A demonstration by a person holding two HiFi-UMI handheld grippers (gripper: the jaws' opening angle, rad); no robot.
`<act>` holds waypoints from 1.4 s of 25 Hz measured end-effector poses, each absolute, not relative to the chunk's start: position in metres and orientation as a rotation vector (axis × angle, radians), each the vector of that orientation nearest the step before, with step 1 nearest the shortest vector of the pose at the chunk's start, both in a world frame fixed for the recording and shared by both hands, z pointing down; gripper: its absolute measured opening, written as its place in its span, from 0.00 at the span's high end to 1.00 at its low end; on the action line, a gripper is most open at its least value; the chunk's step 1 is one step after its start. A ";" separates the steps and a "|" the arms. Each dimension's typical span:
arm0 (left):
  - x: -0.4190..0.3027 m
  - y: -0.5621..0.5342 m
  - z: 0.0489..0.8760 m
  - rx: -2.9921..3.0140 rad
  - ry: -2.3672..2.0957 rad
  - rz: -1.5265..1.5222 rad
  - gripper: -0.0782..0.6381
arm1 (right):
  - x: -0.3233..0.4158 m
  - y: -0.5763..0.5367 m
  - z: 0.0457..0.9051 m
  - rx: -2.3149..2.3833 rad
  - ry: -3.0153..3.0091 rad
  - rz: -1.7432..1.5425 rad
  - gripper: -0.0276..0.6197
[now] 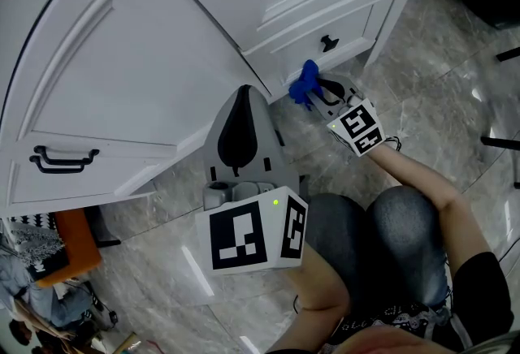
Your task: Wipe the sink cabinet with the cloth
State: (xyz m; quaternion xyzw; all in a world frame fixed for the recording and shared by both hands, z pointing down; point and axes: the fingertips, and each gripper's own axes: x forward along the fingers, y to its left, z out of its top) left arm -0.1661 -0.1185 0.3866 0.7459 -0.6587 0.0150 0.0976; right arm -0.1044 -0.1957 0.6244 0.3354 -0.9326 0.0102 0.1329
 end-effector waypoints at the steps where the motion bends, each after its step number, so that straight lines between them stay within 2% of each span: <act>1: -0.166 -0.119 0.387 2.208 -1.949 0.044 0.88 | -0.101 -0.198 0.625 0.988 -2.701 0.035 0.84; 35: -0.163 -0.122 0.389 2.211 -1.943 0.055 0.88 | -0.007 -0.241 0.632 1.341 -2.518 0.082 0.84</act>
